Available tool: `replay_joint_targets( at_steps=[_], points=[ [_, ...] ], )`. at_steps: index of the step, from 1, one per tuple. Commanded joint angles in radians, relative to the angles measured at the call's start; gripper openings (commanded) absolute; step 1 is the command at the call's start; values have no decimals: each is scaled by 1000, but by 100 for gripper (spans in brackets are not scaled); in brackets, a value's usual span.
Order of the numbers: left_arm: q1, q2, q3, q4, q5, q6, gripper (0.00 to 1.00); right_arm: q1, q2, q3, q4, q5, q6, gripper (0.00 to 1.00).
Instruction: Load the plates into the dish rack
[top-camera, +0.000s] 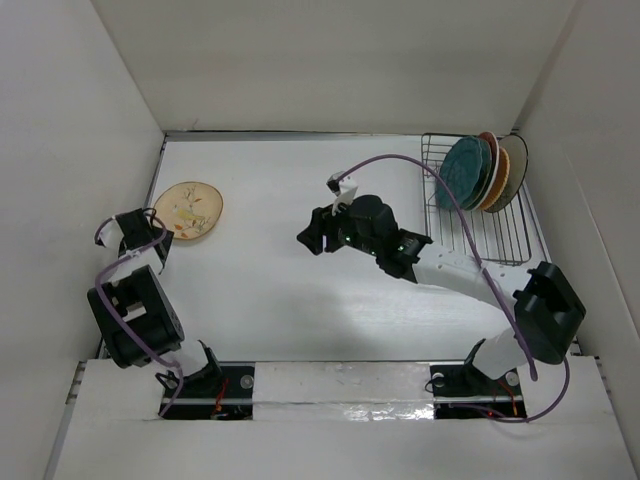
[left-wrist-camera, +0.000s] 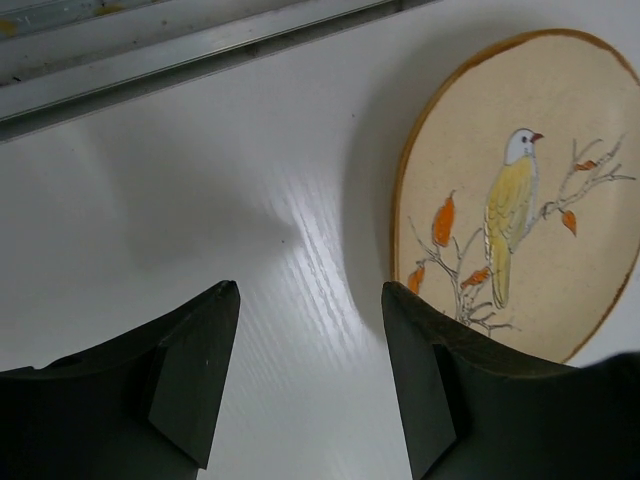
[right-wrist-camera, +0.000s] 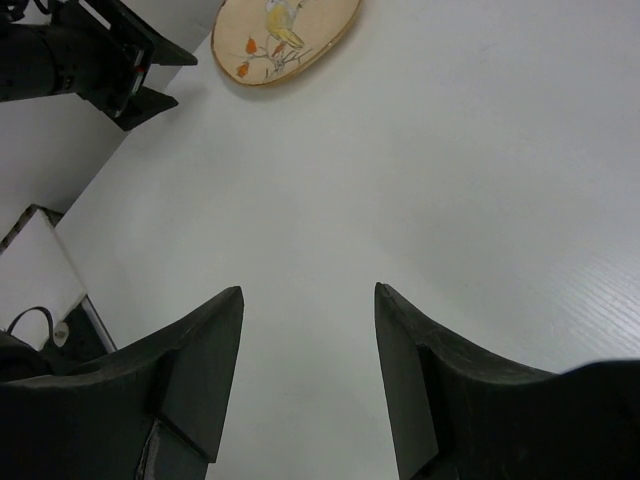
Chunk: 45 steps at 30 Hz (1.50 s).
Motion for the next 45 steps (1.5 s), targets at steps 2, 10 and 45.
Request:
replay_joint_targets(
  at_steps=[2,10,45],
  points=[
    [22,79,22,100,97,-20,58,-17,-34,-20,17,-57,-24,61],
    [22,196,75,166,193,-18,62,-17,-18,-23,30,-71,-24,61],
    [-62,-157,-63,453,626,-80,0,-135,100,18,189,-241,194,88]
  ],
)
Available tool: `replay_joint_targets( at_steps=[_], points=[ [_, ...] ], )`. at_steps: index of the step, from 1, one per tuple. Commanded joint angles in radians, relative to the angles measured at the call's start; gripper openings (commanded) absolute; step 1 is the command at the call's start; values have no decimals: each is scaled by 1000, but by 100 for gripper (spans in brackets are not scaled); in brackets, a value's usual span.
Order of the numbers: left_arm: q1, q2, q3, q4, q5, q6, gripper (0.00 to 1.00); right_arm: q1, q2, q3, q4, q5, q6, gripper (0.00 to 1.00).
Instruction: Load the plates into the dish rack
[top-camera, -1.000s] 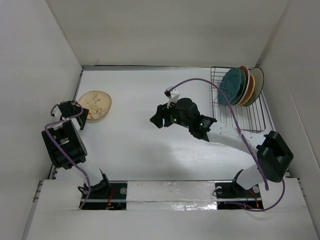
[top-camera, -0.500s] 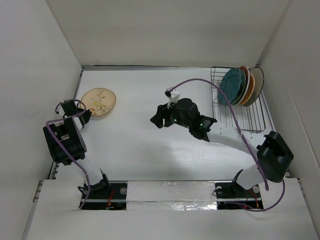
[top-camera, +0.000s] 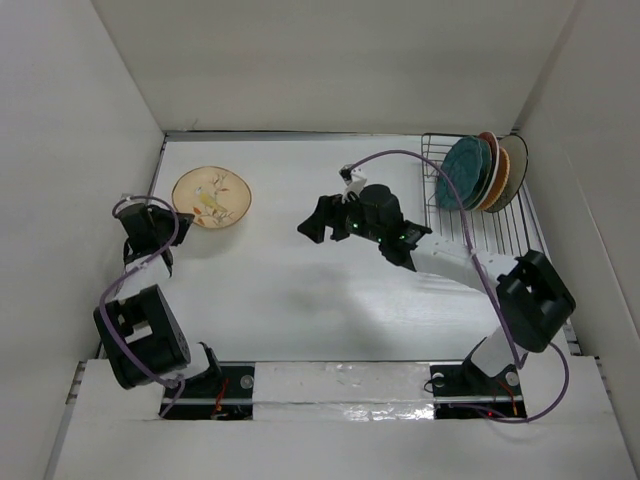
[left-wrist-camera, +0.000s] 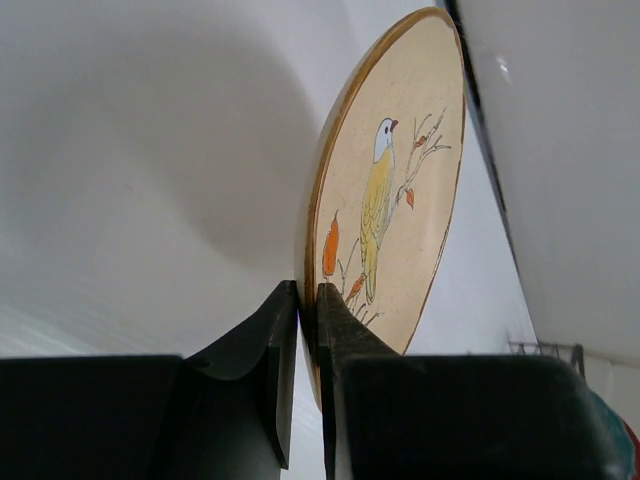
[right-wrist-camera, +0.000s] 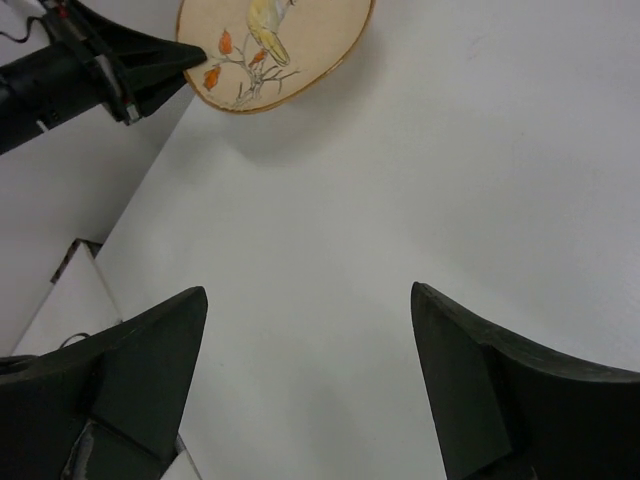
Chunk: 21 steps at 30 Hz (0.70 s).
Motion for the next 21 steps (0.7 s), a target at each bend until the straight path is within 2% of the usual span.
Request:
replay_joint_targets(
  at_steps=[1,6,12,17,21],
  points=[
    [-44,-133,-23,194,161,-64,0,-19,75,65,93,-83,86,90],
    [-107,-188,-77,243,251,-91,0,-53,179,206,82,-103,132,91],
    [-127,-256,-117,269,339,-107,0,-107,305,349,56,-153,160,92],
    [-147,-303,-149,309,418,-142,0,-137,355,361,61,-173,175,93],
    [-199,-296,-149,318,486,-124,0,-125,400,390,81,-264,174,93]
  ],
)
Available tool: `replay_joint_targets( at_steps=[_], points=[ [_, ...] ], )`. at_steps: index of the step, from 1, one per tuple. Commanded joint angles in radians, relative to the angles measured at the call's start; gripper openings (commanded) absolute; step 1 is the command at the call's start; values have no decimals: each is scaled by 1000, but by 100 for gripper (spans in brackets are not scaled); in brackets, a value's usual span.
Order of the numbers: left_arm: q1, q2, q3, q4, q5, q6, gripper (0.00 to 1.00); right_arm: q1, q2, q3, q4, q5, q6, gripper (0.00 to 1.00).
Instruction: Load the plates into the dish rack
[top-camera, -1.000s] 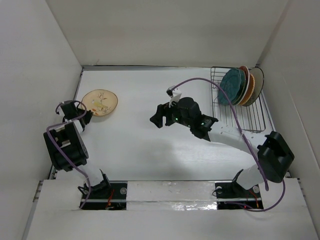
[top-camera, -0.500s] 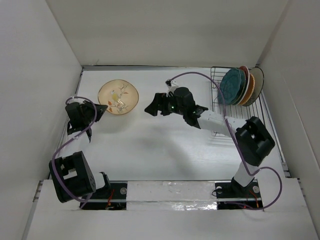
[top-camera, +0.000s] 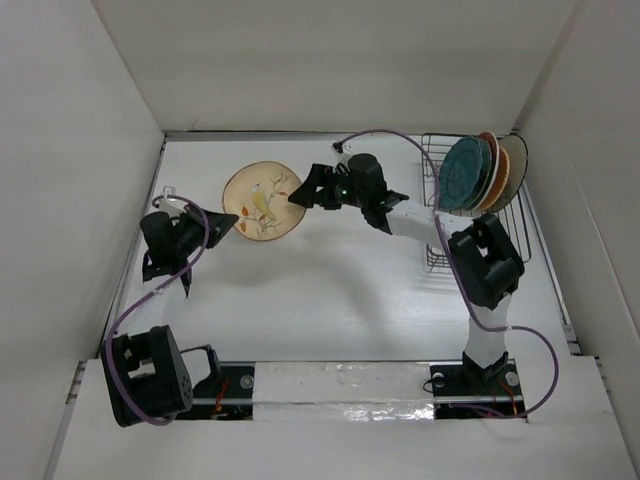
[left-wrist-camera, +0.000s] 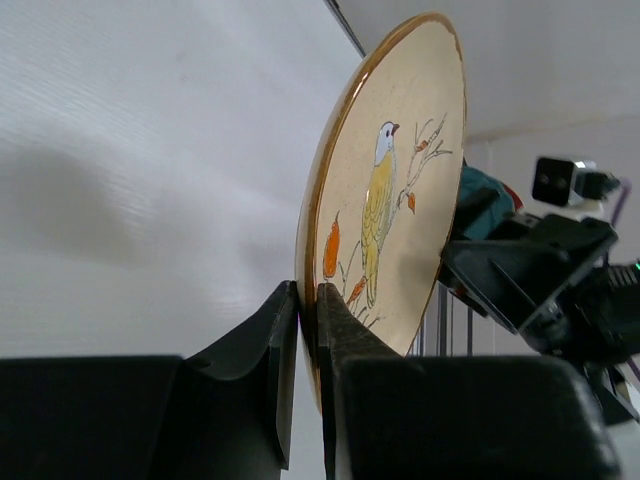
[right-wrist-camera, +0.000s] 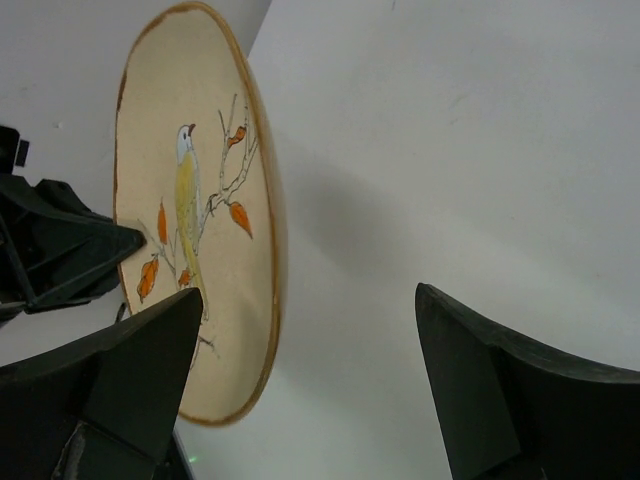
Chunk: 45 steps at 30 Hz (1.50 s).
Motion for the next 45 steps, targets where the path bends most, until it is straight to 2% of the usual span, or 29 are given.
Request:
replay_joint_targets(
  at_steps=[1,3,6,7,10,12,13,15,16,21,22,24,28,29,31,34,36,45],
  points=[
    [-43,-38,16,180,163,-36,0,17,35,61,66,-135,5,92],
    [-43,-41,0,175,183,-24,0,28,37,62,77,-166,-7,92],
    [-43,-66,-14,128,186,11,0,28,23,18,143,-207,8,81],
    [-43,-83,-17,115,186,30,0,28,0,-5,199,-206,22,58],
    [-43,-135,-13,34,163,86,1,28,-44,-89,270,-180,63,10],
    [-53,-159,10,-35,134,122,14,17,-99,-119,269,-151,66,0],
    [-53,-184,18,-55,121,139,31,17,-124,-148,266,-116,62,0],
    [-92,-205,47,-104,87,186,47,-6,-201,-168,241,-80,36,0],
    [-108,-216,59,-122,76,205,59,-16,-230,-180,203,-41,26,0],
    [-224,-245,145,-242,12,317,84,-121,-461,-179,13,108,-102,0],
    [-241,-257,153,-251,4,329,93,-169,-492,-172,-56,150,-122,0],
    [-276,-273,170,-283,-8,349,99,-223,-544,-133,-139,203,-194,0],
    [-410,-320,203,-360,-70,450,99,-302,-603,-30,-402,502,-346,0],
    [-431,-328,208,-372,-93,464,99,-328,-603,-15,-426,620,-394,0],
    [-476,-356,211,-405,-122,493,99,-360,-594,30,-475,728,-423,0],
    [-600,-379,220,-458,-224,565,99,-406,-528,109,-531,806,-500,0],
    [-641,-386,228,-498,-271,593,99,-417,-491,159,-558,846,-535,0],
    [-701,-423,227,-529,-328,621,99,-477,-318,360,-671,905,-636,0]
  ],
)
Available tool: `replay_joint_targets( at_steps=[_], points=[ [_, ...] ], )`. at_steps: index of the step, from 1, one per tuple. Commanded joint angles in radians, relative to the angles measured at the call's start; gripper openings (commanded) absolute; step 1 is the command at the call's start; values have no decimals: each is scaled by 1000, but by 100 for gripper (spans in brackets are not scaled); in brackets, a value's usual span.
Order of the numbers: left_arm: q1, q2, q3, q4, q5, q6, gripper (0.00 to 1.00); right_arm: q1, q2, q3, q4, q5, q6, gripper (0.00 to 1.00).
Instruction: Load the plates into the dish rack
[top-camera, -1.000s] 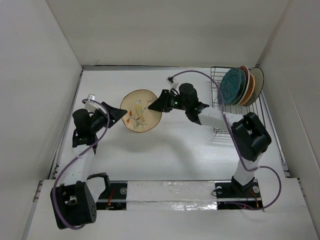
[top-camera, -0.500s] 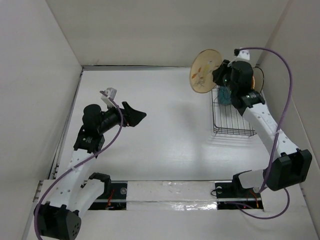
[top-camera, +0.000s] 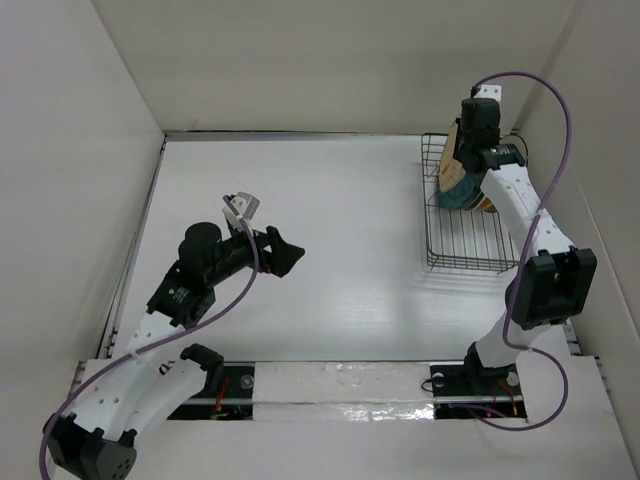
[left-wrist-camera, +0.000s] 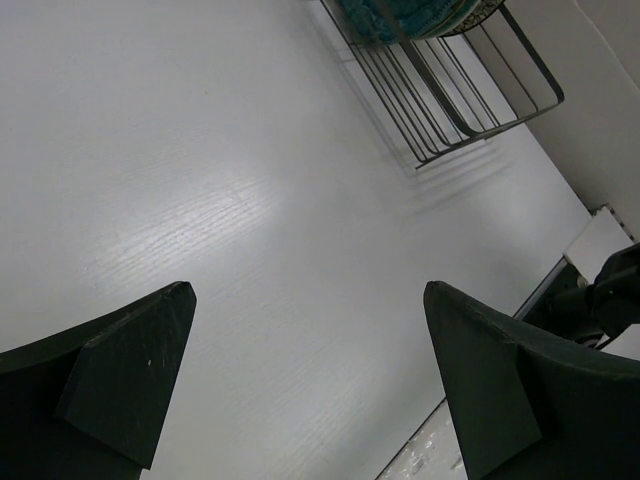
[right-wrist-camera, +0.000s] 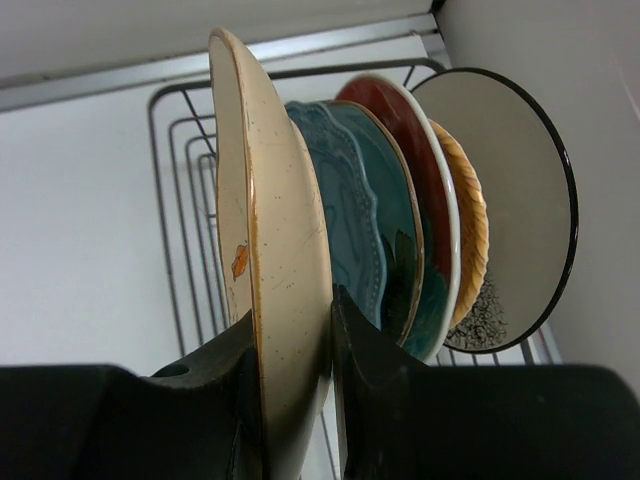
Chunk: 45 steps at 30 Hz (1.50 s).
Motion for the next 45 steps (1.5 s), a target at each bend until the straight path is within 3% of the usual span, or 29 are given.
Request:
replay_joint_targets(
  at_steps=[1,12,24,30,37,40,42,45],
  points=[
    [-27,-10,46,-3,-34,35,99,-9,1,137,53,69,-57,0],
    [-37,-12,49,-13,-60,37,99,-9,116,189,26,55,-111,0],
    [-37,-15,47,-13,-80,38,99,-9,207,93,94,-48,-95,0],
    [-37,-24,49,-15,-106,35,99,-9,219,56,109,-86,-20,19],
    [-37,-22,53,-21,-150,32,99,-18,112,-45,157,-106,79,75],
    [-37,-24,59,-18,-172,32,99,-18,17,-82,168,-140,130,92],
    [-37,-29,64,-16,-186,31,99,-18,-44,-125,189,-183,167,98],
    [-37,-51,88,-26,-210,20,99,11,-196,-185,233,-262,213,100]
  ],
)
